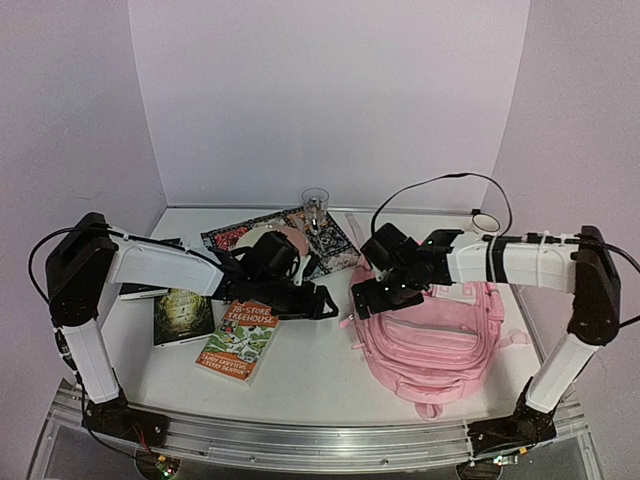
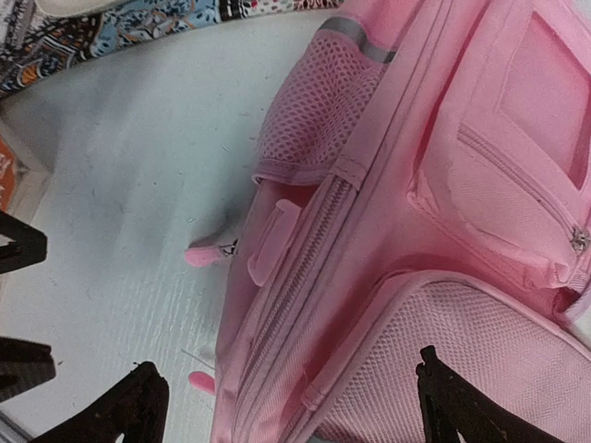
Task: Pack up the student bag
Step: Hold the largest pocket of the student bag.
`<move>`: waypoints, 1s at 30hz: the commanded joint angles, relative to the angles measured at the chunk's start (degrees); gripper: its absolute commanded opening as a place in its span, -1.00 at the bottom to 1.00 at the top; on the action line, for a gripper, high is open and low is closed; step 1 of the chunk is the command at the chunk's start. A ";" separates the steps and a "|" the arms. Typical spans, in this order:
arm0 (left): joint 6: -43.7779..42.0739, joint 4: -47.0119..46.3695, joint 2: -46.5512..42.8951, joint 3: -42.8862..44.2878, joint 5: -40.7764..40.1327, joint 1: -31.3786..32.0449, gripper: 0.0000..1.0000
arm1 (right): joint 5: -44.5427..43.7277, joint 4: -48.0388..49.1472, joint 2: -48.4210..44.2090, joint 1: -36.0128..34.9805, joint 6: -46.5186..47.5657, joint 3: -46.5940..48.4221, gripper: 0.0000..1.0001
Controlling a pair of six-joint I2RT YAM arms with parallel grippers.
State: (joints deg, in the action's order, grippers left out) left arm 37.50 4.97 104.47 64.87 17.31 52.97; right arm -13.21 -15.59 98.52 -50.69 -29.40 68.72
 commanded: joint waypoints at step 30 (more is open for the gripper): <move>-23.31 -18.08 11.33 2.12 -5.95 8.51 0.13 | -1.83 -4.40 3.52 -1.01 1.99 8.74 -1.00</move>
State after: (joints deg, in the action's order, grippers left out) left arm 20.37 -7.81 114.55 64.35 12.96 60.03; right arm -16.52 -19.51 106.27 -51.40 -28.03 76.25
